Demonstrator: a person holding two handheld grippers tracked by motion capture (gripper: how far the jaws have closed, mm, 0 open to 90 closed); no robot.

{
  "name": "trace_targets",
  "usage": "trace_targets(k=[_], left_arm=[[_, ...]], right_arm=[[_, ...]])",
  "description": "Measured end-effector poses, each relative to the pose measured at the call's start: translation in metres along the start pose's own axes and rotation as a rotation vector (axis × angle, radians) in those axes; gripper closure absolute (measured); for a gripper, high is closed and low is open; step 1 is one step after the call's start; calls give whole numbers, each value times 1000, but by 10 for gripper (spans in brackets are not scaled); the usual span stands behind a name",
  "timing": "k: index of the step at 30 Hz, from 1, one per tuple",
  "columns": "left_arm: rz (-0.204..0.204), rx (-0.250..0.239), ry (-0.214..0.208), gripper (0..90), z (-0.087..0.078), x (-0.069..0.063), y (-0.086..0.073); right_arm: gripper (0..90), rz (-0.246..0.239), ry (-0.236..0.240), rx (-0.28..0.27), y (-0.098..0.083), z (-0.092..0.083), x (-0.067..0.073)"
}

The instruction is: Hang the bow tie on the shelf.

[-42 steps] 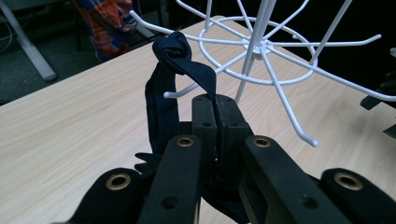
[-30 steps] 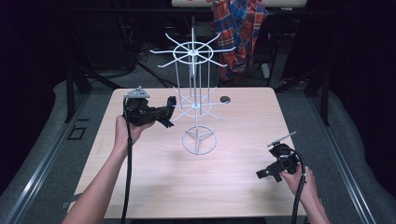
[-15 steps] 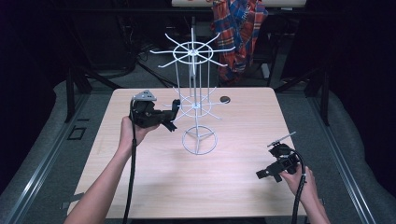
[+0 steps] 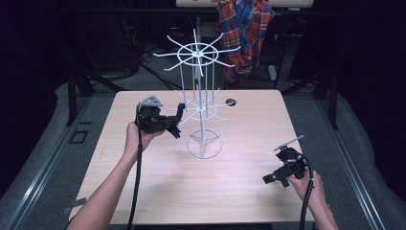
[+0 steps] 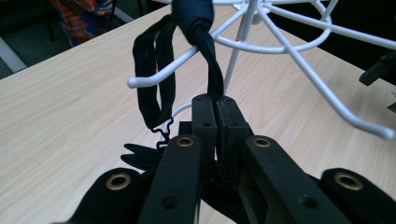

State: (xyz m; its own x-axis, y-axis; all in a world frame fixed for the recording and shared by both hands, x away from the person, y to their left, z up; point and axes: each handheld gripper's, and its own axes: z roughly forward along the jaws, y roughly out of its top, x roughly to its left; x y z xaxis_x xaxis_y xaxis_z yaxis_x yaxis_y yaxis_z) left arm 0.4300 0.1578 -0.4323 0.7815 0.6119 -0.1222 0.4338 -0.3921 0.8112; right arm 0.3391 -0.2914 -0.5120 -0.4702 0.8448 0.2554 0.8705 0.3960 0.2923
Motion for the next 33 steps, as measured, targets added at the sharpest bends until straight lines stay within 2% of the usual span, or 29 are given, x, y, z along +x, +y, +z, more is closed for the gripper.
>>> trace_targets(k=[4,6,9,10,12,13,14,15,16,19,24,25,29,31,33], left_arm=[[1,4,7,878,2,0,-2],[1,4,11,878,3,0,-2],[-2,-1,20,878,5,0,-3],[-3,3,20,877,5,0,-4],[-1,-2,31,876,6,0,-4],[-2,-5,31,875,6,0,-4],[-1,-7,35,874,6,0,-4],[-2,-9,36,872,6,0,-4],[-2,-3,32,871,6,0,-4],[1,-1,33,863,6,0,-4],[3,5,30,815,7,0,-5],[4,4,32,809,7,0,-5],[1,0,27,761,5,0,-4],[1,-4,26,734,5,0,-5],[1,4,25,690,4,-1,-5]], right_arm=[[136,0,0,1,0,0,0],[136,-14,-23,5,0,0,-1],[136,-16,-23,9,0,0,-1],[136,-3,0,3,0,0,0],[136,-10,-9,3,0,0,-1],[136,13,-11,-23,-1,1,1],[136,18,3,-22,-1,1,1],[136,1,3,-1,0,0,0],[136,29,-2,-32,-1,2,1],[136,-4,1,1,0,-1,-1],[136,3,2,-5,-1,-1,0],[136,22,-2,-36,-2,1,1],[136,26,-2,-35,-2,1,1],[136,3,2,-3,-1,-1,-1],[136,6,3,-7,-1,-1,0]])
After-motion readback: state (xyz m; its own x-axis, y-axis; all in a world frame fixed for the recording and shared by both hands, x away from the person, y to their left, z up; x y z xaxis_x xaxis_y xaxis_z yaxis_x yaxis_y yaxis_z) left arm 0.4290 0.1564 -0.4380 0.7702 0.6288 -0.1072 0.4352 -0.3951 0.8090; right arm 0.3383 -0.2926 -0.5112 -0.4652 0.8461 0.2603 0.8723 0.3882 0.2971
